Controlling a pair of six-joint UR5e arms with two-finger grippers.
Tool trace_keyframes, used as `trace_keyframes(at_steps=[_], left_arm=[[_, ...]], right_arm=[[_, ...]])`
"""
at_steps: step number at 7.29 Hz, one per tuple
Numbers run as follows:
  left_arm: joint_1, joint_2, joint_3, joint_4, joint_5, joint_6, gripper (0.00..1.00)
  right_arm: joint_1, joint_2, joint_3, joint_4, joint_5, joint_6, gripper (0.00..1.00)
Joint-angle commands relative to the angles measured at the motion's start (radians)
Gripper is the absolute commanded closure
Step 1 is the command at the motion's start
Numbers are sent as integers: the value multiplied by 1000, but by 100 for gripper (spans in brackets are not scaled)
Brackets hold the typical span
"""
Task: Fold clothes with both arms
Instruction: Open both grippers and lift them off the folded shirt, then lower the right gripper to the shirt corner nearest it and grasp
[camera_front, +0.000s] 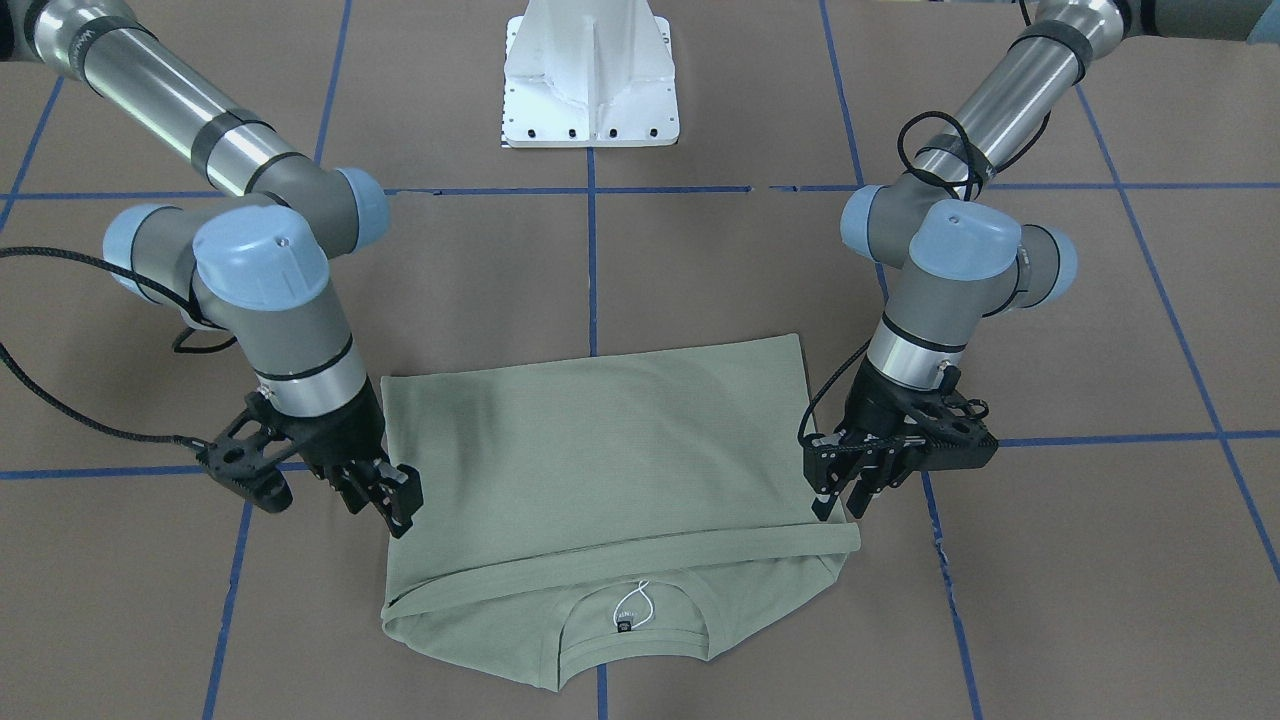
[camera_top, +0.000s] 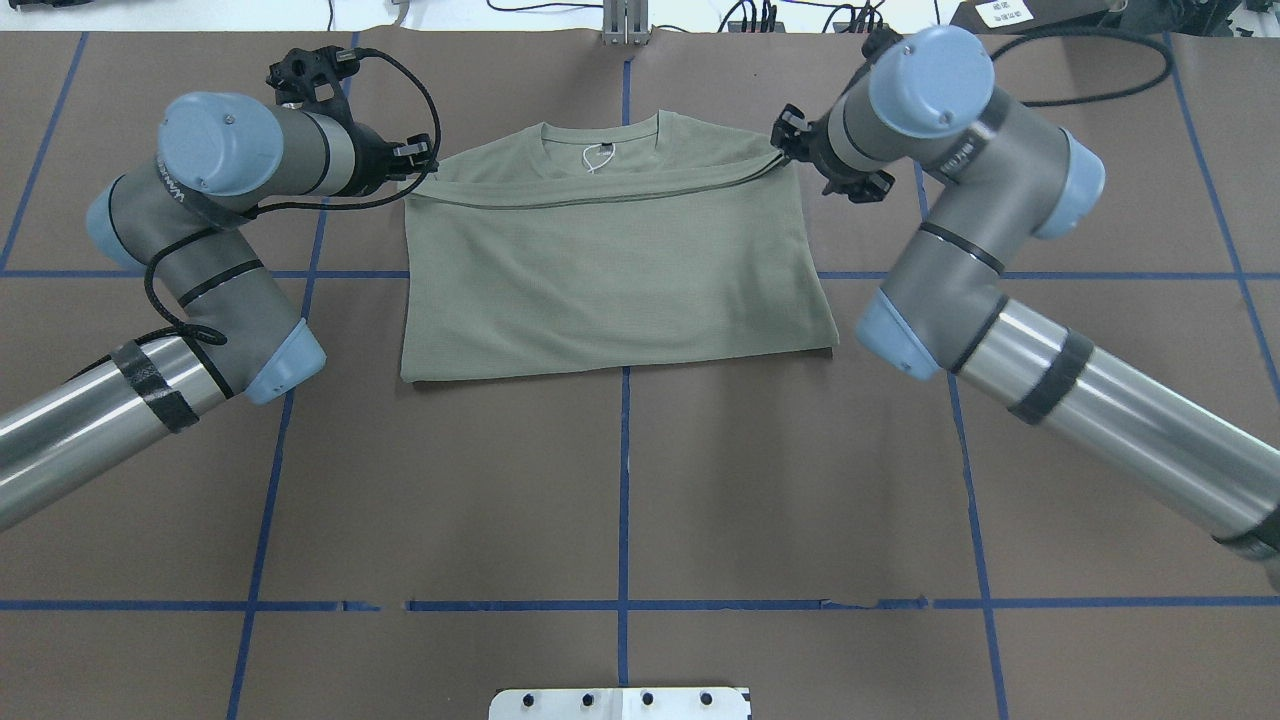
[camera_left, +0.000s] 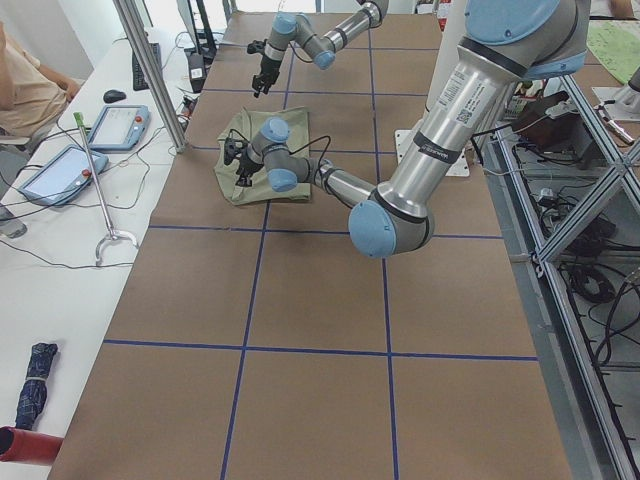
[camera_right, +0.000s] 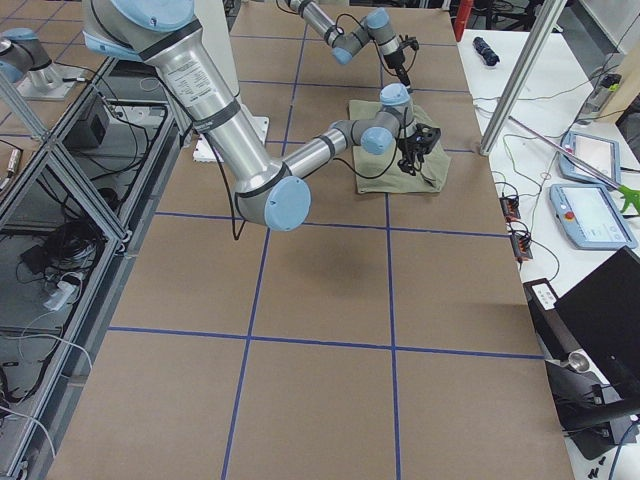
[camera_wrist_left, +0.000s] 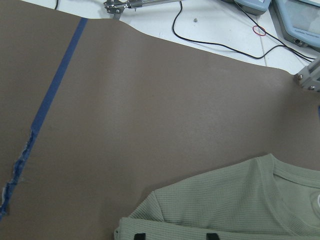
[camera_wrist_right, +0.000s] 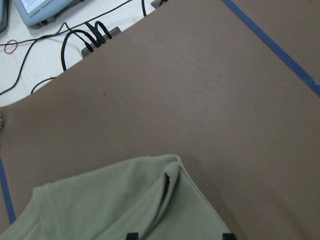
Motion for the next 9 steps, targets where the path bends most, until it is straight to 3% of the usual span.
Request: trace_keyframes(at_steps=[1, 2, 4, 9], left_arm=[[-1, 42, -73, -19, -29, -56, 1], [-1, 49, -82, -18, -29, -77, 0], [2, 47, -84, -10, -23, -79, 0], [0, 49, -85, -7, -17, -76, 0]], right_arm=[[-87, -180, 226, 3, 4, 116, 31], [-117, -203, 246, 6, -8, 173, 24], [-168, -225, 231, 12, -94, 181, 19], [-197, -225, 187, 13, -101, 183, 20]])
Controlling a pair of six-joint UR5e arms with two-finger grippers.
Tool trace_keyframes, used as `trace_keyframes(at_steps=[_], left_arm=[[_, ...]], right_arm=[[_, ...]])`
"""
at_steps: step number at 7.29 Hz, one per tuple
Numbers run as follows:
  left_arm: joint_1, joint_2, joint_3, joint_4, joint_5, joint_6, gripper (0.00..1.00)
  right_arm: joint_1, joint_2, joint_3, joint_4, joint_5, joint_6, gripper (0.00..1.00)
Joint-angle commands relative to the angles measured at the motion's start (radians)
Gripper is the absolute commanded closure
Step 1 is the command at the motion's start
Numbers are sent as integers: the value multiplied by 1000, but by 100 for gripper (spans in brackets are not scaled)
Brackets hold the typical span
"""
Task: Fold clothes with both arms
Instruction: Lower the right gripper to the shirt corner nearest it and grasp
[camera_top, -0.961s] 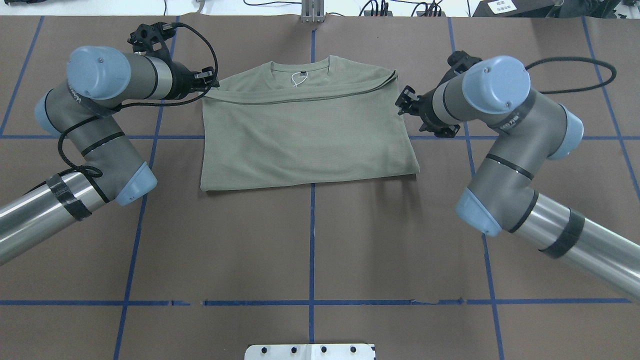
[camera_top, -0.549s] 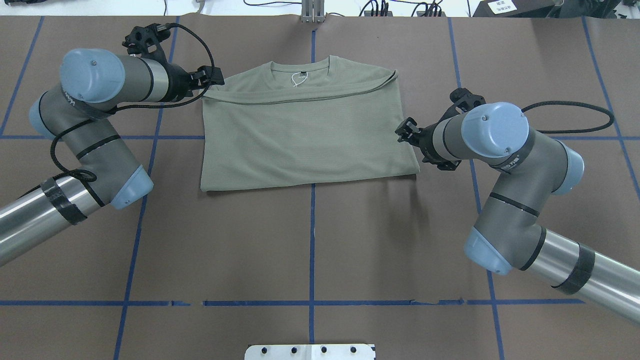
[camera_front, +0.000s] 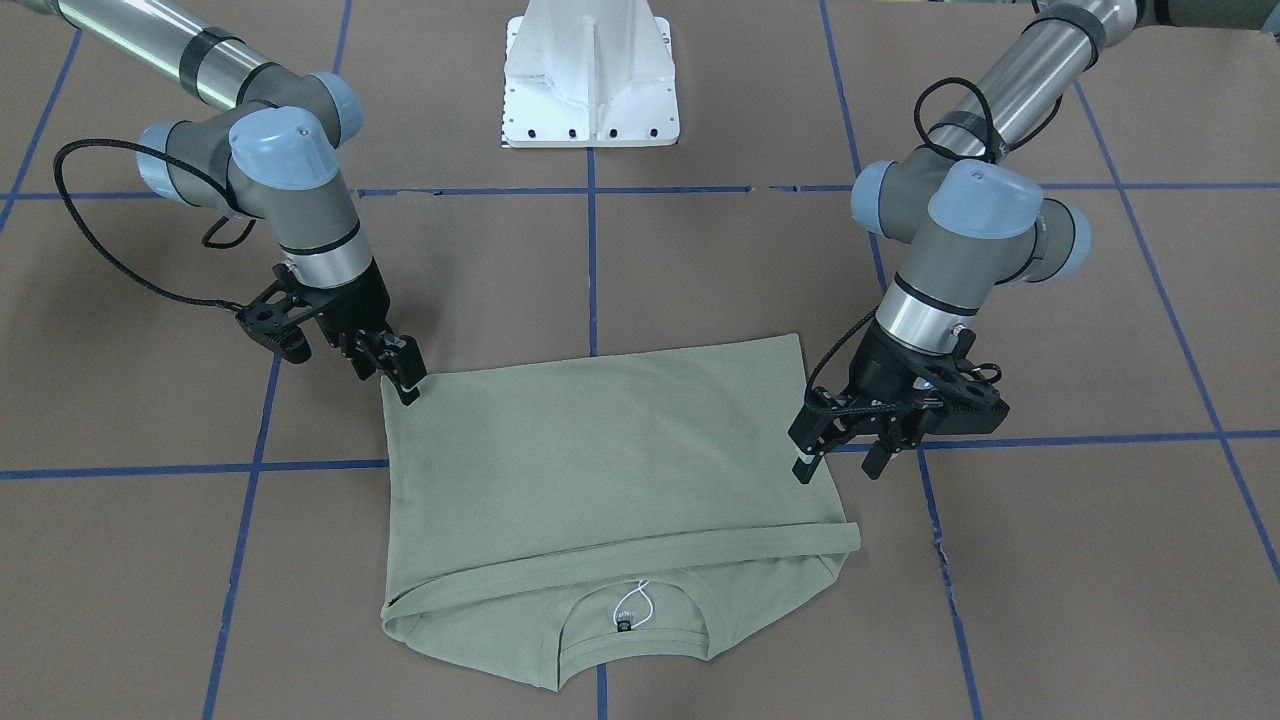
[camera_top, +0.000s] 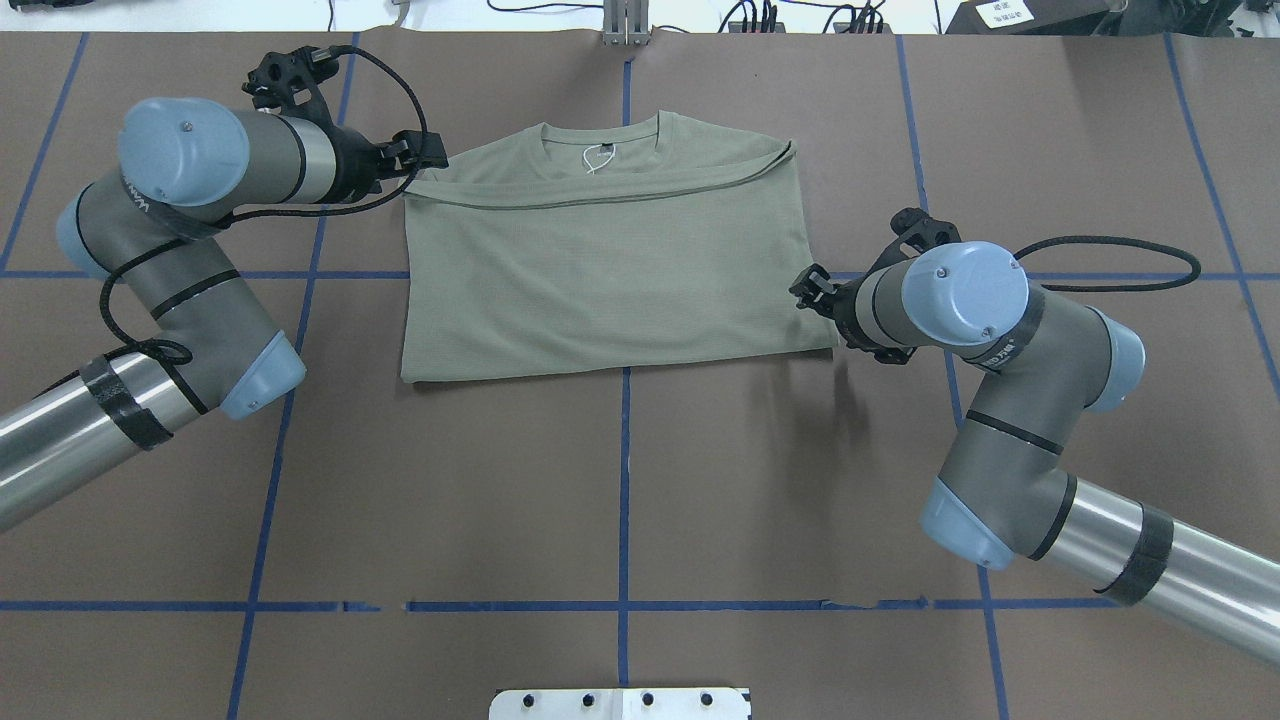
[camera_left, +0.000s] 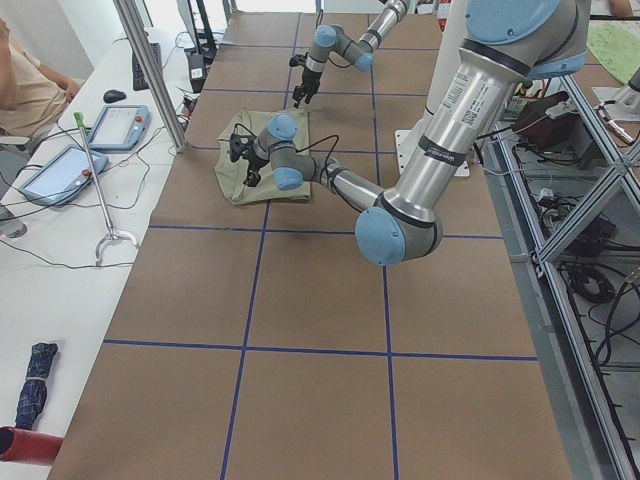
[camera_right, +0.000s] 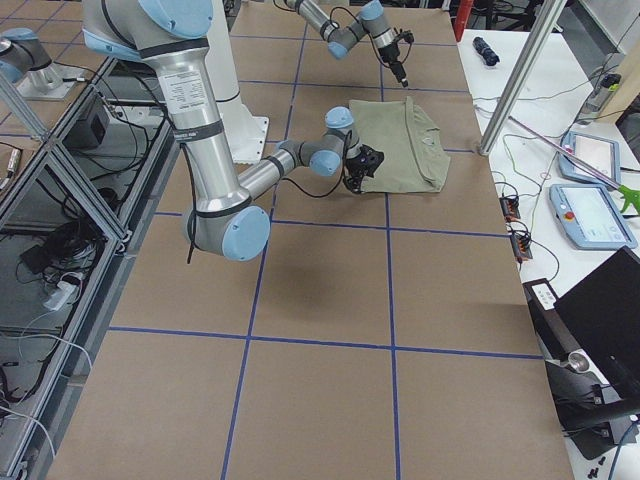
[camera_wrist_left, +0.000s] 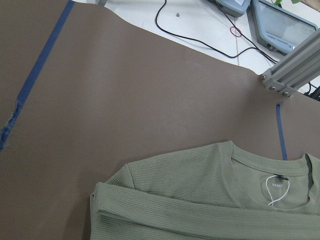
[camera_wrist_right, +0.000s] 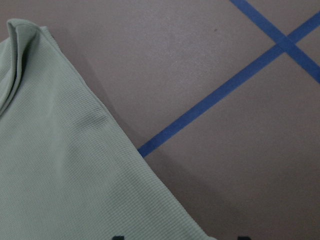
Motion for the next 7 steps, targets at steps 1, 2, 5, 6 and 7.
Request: trace_keyframes(at_steps=[1, 2, 5, 6, 7], left_arm=[[0, 0, 0, 1, 1, 1, 0], [0, 0, 0, 1, 1, 1, 0], [0, 0, 0, 2, -1, 1, 0], [0, 0, 0, 2, -1, 1, 0], [0, 0, 0, 2, -1, 1, 0]], right_arm=[[-10, -2, -4, 0, -1, 1, 26], [-14, -8, -4, 0, -1, 1, 34], [-16, -20, -3, 0, -1, 2, 65], [-16, -20, 2, -1, -1, 2, 93], [-16, -20, 8, 0, 1, 2, 100]])
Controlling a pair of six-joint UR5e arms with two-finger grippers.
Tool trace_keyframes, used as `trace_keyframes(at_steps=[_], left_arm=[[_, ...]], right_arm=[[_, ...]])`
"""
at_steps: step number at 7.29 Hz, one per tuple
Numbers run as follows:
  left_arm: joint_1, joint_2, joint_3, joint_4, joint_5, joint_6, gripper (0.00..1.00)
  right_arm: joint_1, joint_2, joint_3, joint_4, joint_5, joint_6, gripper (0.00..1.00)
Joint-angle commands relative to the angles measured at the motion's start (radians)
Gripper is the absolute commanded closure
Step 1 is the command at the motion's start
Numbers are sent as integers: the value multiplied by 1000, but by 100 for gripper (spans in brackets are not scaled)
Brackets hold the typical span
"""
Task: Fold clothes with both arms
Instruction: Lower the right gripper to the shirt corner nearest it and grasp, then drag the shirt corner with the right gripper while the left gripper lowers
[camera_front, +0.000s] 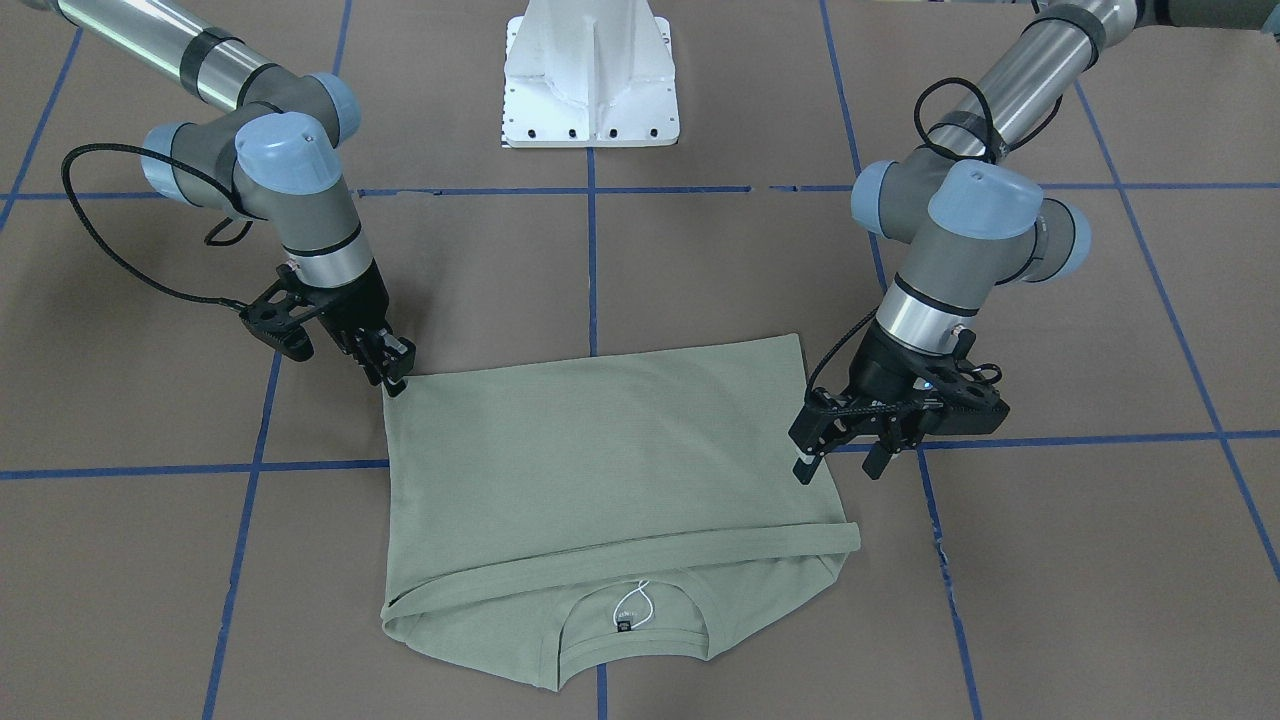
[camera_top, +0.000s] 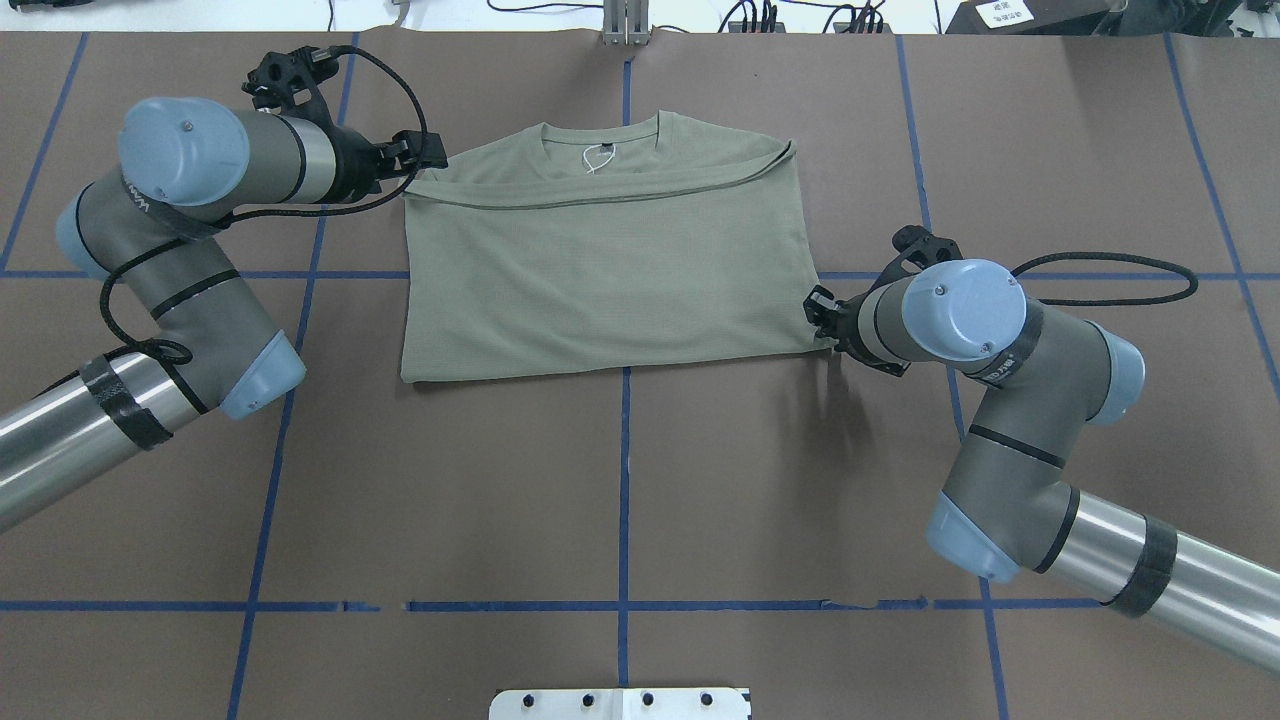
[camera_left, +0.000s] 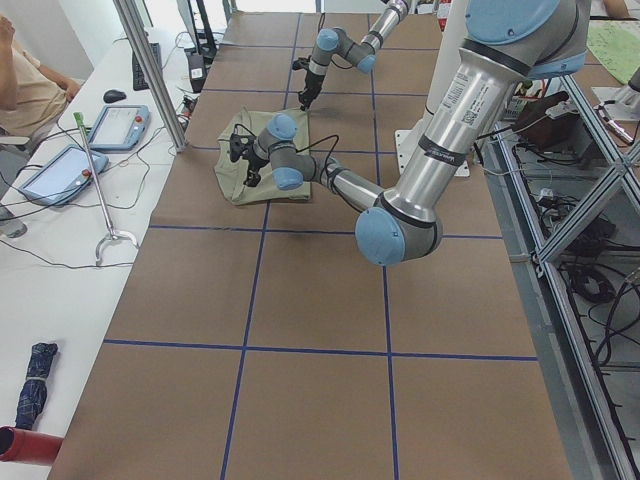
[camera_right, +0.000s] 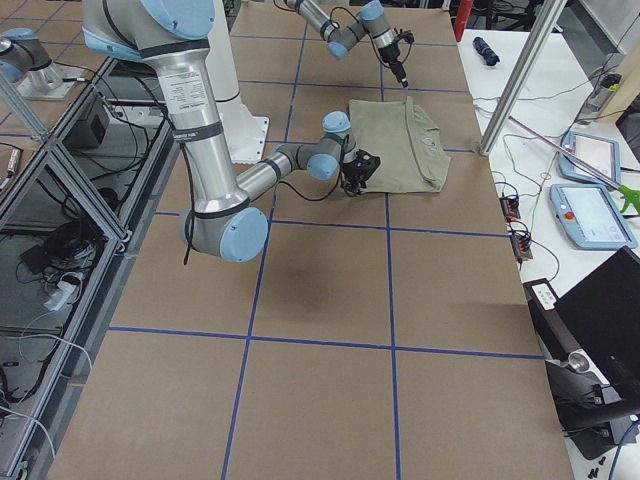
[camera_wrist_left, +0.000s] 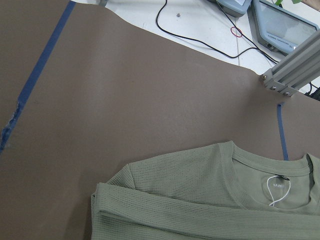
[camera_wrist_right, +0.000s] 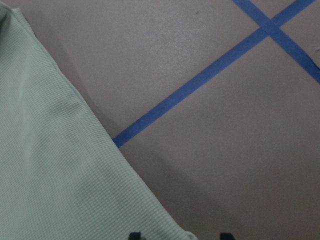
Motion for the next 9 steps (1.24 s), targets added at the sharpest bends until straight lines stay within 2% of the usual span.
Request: trace_keyframes(at_steps=[1, 3, 4, 6, 7, 8, 9], left_arm=[[-2, 0, -2, 0, 0, 0, 0], [-2, 0, -3, 0, -2, -2, 0], [-3, 2, -17, 0, -3, -3, 0], [-3, 53, -119, 2, -11, -8, 0], [-2, 95, -193, 5, -52, -11, 0], [-2, 132, -228, 0, -163, -102, 0], [11, 135, -270, 0, -184, -185, 0]], right_arm=[[0, -1, 11, 1, 1, 0, 100], [0, -5, 22, -1, 4, 0, 100], [-11, -54, 84, -2, 7, 5, 100], [-99, -172, 249, -13, 6, 96, 100], [-171, -261, 355, -38, 6, 104, 100], [-249, -327, 449, -65, 3, 170, 100], [-331, -405, 545, -82, 6, 219, 100]])
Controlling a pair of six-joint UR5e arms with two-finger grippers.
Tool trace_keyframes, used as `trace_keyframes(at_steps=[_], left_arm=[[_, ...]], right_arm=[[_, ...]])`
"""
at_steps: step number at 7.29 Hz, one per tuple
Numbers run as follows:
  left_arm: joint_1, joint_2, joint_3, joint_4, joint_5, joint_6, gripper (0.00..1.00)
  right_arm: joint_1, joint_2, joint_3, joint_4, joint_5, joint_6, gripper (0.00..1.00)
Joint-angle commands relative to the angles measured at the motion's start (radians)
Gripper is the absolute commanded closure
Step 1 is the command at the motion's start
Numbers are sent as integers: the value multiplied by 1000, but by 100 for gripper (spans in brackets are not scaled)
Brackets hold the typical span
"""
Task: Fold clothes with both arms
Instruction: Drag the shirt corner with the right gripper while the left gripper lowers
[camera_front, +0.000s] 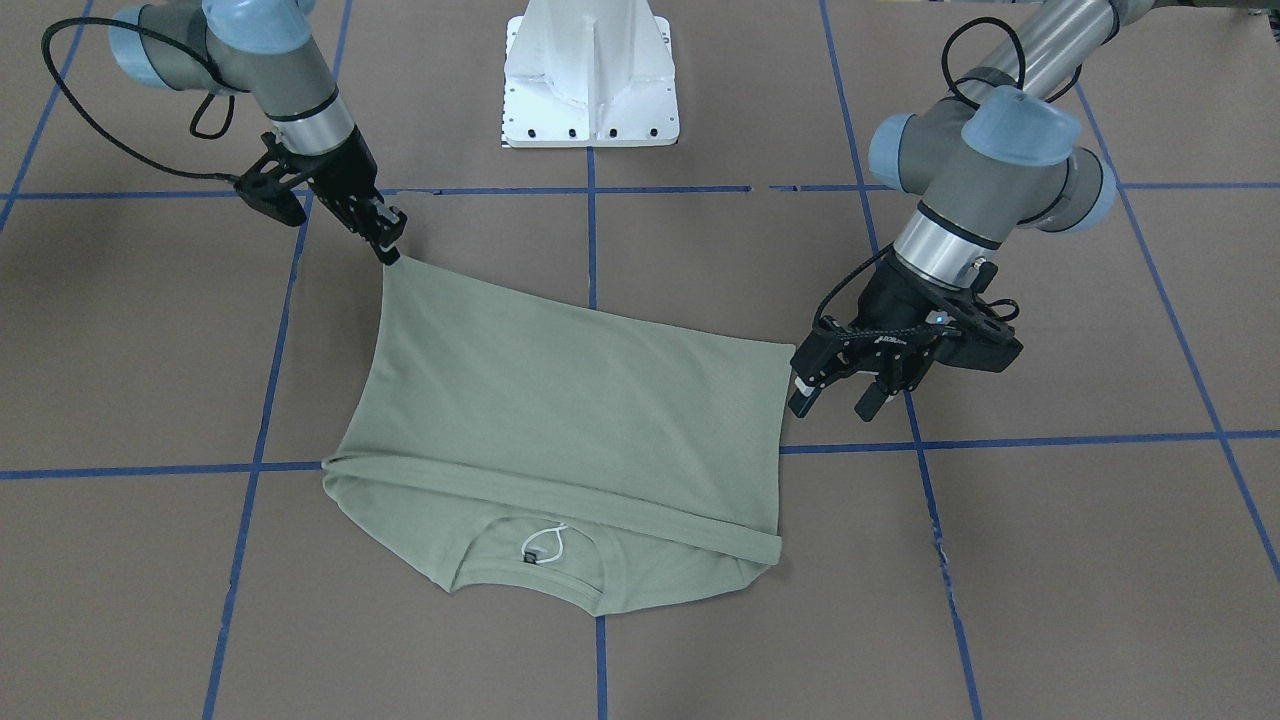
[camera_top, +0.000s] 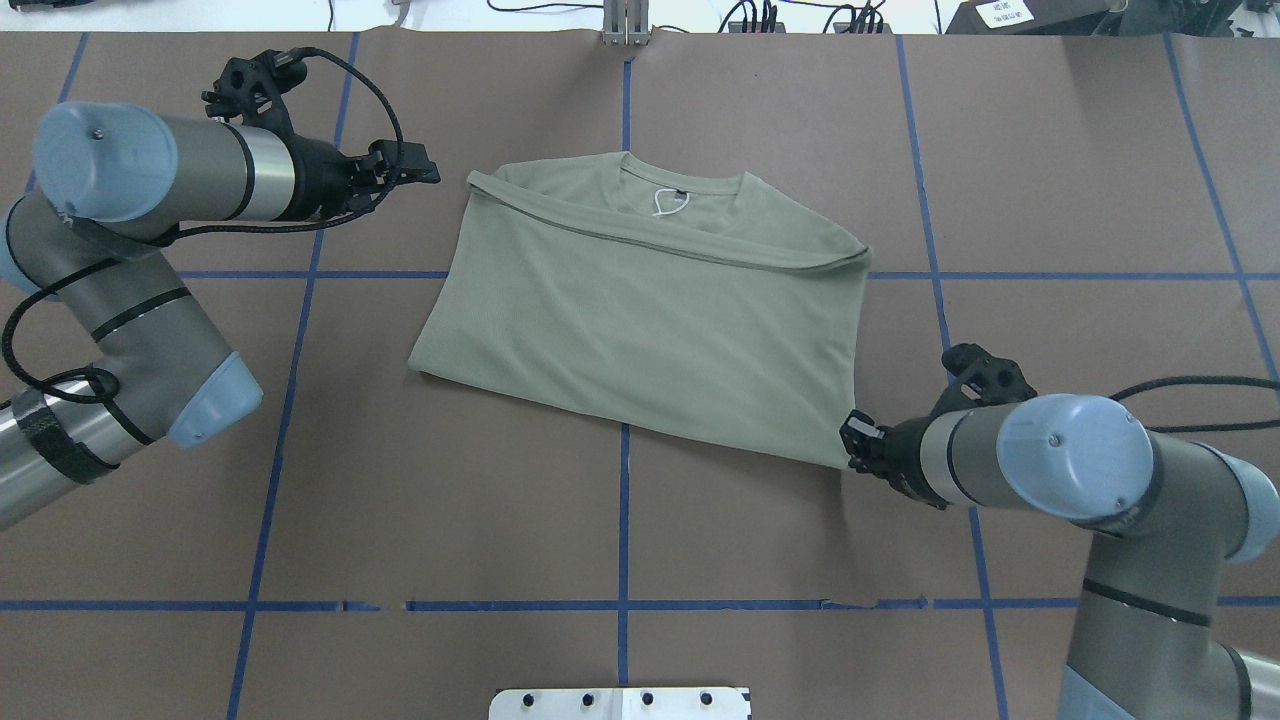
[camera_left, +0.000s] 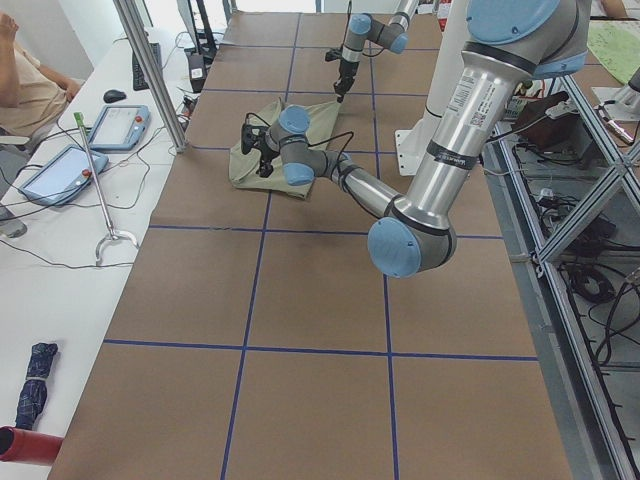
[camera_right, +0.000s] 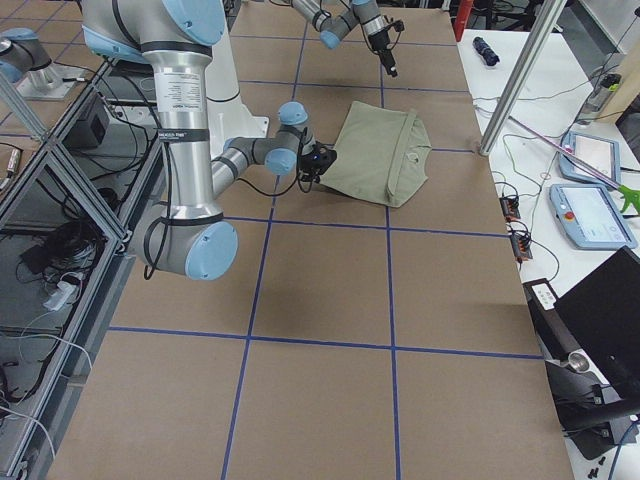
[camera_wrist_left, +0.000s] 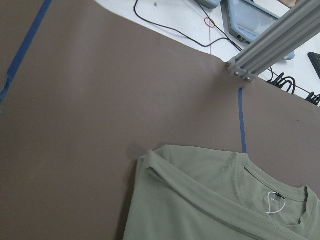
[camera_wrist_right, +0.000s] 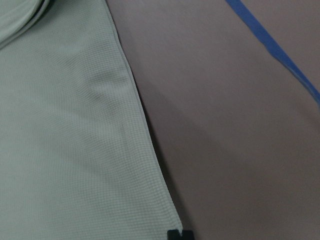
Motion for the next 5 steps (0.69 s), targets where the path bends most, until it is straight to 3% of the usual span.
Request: trace_keyframes(at_steps=[1, 4, 5], left_arm=[[46, 27, -84, -1, -59, -155, 0], [135, 52, -122, 0, -42, -239, 0], [140, 51, -127, 0, -44, -240, 0]], right_arm=[[-213, -151, 145, -25, 0, 99, 100], [-372, -221, 193, -27, 55, 132, 100], [-389, -223, 191, -27, 47, 141, 1]])
